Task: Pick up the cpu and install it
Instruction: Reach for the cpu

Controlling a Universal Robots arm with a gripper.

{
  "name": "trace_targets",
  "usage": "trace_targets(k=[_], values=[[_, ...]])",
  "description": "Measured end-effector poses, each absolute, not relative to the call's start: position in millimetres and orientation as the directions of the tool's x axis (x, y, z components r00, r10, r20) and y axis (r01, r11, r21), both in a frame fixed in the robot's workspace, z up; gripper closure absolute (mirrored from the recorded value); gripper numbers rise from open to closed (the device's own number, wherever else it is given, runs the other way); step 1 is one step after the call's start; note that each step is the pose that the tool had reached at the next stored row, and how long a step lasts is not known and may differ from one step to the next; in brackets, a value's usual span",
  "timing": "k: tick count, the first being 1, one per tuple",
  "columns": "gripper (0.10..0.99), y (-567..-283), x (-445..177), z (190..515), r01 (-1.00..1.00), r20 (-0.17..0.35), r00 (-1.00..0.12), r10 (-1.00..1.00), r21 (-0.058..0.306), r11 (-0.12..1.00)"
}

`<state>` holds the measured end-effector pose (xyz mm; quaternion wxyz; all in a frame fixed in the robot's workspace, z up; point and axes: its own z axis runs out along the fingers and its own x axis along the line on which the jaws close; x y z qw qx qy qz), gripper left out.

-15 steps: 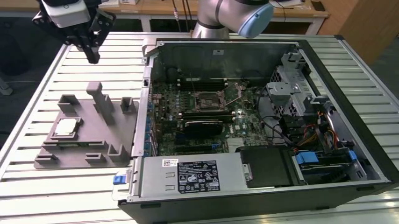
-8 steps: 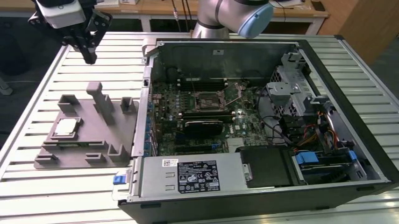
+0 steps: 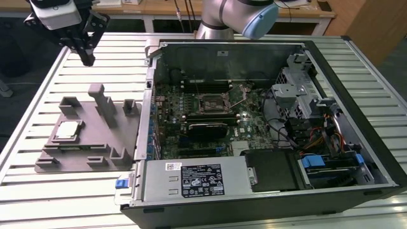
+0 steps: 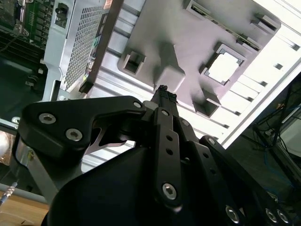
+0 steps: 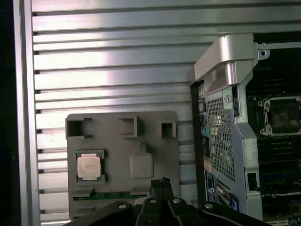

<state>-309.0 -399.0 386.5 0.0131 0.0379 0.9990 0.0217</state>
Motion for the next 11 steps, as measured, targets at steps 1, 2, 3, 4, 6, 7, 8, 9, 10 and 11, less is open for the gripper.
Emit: trace_targets(k=[1,2,3,4,6,7,8,9,10,11], values=[[0.98,-399.0,-309.9,386.4,0.075,-0.024,-0.997,0.076,0.044,0.996],[0.98,-398.9,-310.8,386.2,0.075,-0.024,-0.997,0.076,0.044,0.996],[0.98,-398.9,-311.6,386.0,0.075,-0.025,-0.997,0.076,0.044,0.996],[0.98,-399.0,-312.4,385.8,0.075,-0.024,-0.997,0.076,0.044,0.996],[0.98,-399.0,-314.1,385.4,0.075,-0.024,-0.997,0.076,0.044,0.996],[0.98,-399.0,-315.0,385.2,0.075,-0.024,-0.997,0.076,0.044,0.996],[0.98,-398.9,-315.8,384.9,0.075,-0.024,-0.997,0.076,0.044,0.996],[0.98,-398.9,-316.7,384.7,0.075,-0.024,-0.997,0.076,0.044,0.996],[0.98,-398.9,-317.7,384.4,0.075,-0.024,-0.997,0.076,0.044,0.996],[0.98,-398.9,-318.6,384.2,0.075,-0.024,-0.997,0.076,0.044,0.996]])
